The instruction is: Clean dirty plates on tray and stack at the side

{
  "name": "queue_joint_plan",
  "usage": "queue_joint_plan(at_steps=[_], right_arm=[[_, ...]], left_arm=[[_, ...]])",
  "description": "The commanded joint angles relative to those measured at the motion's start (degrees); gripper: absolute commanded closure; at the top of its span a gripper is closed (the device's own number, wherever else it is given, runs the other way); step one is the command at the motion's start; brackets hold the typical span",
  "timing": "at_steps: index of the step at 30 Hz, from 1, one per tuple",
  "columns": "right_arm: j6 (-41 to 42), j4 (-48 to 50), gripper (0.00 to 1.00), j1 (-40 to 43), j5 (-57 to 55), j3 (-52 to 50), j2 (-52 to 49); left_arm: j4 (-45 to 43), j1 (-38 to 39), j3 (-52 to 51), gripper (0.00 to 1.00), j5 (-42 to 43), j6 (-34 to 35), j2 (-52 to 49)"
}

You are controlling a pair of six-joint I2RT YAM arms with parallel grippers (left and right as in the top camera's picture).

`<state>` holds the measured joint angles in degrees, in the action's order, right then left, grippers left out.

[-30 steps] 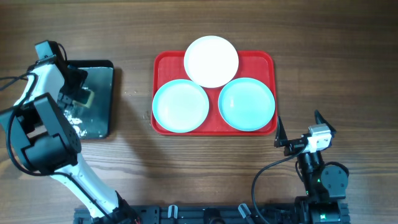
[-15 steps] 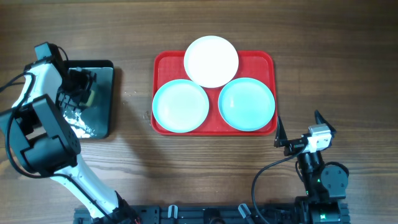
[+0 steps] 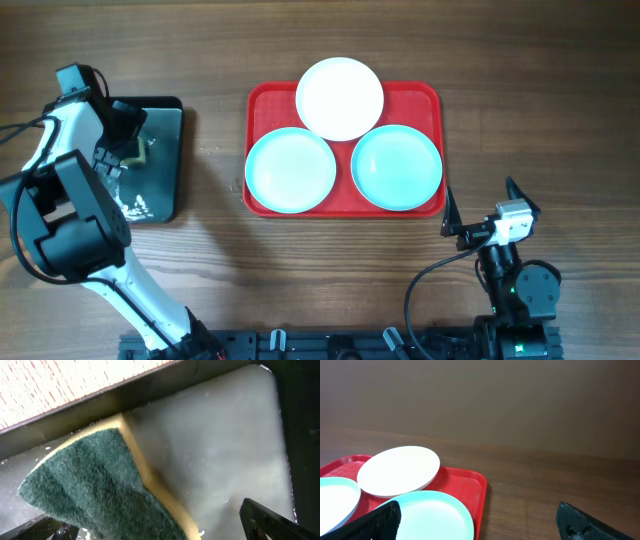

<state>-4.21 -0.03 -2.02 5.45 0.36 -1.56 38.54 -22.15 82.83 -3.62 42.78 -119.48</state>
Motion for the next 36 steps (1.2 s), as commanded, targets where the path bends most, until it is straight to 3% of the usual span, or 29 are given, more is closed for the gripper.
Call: queue_joint_plan(at_steps=[1,3,5,6,10,15,17,21,23,26,28,31,34,36], right_arm=[[-0.2,0.2,0.00,0.3,-0.5,-0.1,0.3],[-0.2,0.2,0.00,0.3,-0.5,-0.1,0.3],[-0.2,0.2,0.00,0.3,-0.5,-0.1,0.3],[-0.2,0.2,0.00,0.3,-0.5,-0.1,0.3],[-0.2,0.2,0.00,0.3,-0.5,-0.1,0.3],[-0.2,0.2,0.00,0.3,-0.5,-0.1,0.3],[-0.2,0.2,0.00,0.3,-0.5,-0.1,0.3],[-0.2,0.2,0.00,0.3,-0.5,-0.1,0.3],[-0.2,0.2,0.00,0.3,-0.5,-0.1,0.3],[-0.2,0.2,0.00,0.3,-0.5,-0.1,0.3],[-0.2,0.2,0.00,0.3,-0.5,-0.1,0.3],[-0.2,0.2,0.00,0.3,-0.5,-0.1,0.3],[-3.6,0.1,0.00,0.3,-2.3,-0.1,0.3],[-1.8,4.1,0.00,0.3,1.2,-0.1,0.3]], left_arm=[[0.0,-0.3,-1.2,0.09,-0.3,0.1,-2.0],[0.9,-0.4,-1.2,0.61,3.0,0.1,-2.0],[1.4,-0.4,-1.2,0.92,4.2,0.1,-1.7],[1.6,-0.4,-1.2,0.96,4.2,0.1,-1.5],[4.5,-0.4,-1.2,0.96,4.2,-0.3,6.6],[10.2,1.4,-1.2,0.96,4.1,-0.3,25.7],[10.1,2.6,-1.3,0.96,1.9,-0.3,25.6],[8.9,3.7,-4.1,0.96,-0.1,-0.4,15.2],[9.6,3.1,-4.0,0.96,3.2,-6.8,12.2],[17.1,3.1,3.5,0.96,10.7,-18.9,17.9],[20.6,3.8,6.3,0.96,12.2,-18.8,22.4],[22.5,8.4,6.4,0.96,16.7,-18.8,29.3],[25.4,18.7,5.1,0.96,22.3,-26.1,28.2],[24.5,26.4,1.8,0.96,22.3,-27.3,26.2]])
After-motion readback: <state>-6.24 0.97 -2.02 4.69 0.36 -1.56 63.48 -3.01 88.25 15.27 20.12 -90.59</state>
